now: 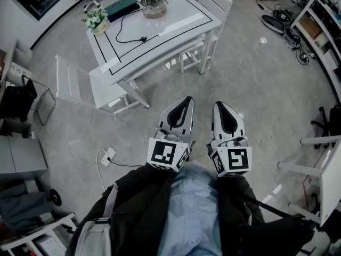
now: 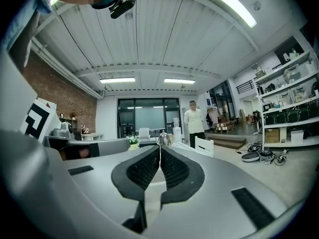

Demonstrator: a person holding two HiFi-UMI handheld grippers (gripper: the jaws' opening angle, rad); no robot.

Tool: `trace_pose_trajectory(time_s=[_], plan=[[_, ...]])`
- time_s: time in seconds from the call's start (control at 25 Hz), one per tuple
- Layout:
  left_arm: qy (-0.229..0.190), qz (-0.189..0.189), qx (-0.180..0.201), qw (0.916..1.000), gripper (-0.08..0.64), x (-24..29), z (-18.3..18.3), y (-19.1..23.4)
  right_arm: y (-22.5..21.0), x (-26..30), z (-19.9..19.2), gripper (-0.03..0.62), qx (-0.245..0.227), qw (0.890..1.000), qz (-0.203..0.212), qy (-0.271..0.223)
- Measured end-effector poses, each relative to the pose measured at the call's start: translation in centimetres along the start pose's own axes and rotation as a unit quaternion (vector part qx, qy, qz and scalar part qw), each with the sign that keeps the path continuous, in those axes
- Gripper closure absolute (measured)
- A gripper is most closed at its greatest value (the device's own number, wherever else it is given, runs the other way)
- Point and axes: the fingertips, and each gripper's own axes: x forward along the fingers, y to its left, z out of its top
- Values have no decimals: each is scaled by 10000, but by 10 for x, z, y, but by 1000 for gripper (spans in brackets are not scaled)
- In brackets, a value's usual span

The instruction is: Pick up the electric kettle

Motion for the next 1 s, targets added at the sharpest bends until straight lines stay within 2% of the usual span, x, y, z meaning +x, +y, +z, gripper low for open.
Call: trace_pose_trajectory(time_s=[0.52, 1.0], plan=[[121, 246, 43, 9996, 549, 49, -7, 21, -34, 50, -1, 574, 15, 9998, 175, -47], [522, 518, 196, 9971, 549, 154, -22, 32, -118, 126, -4, 574, 387, 9985, 362, 106]])
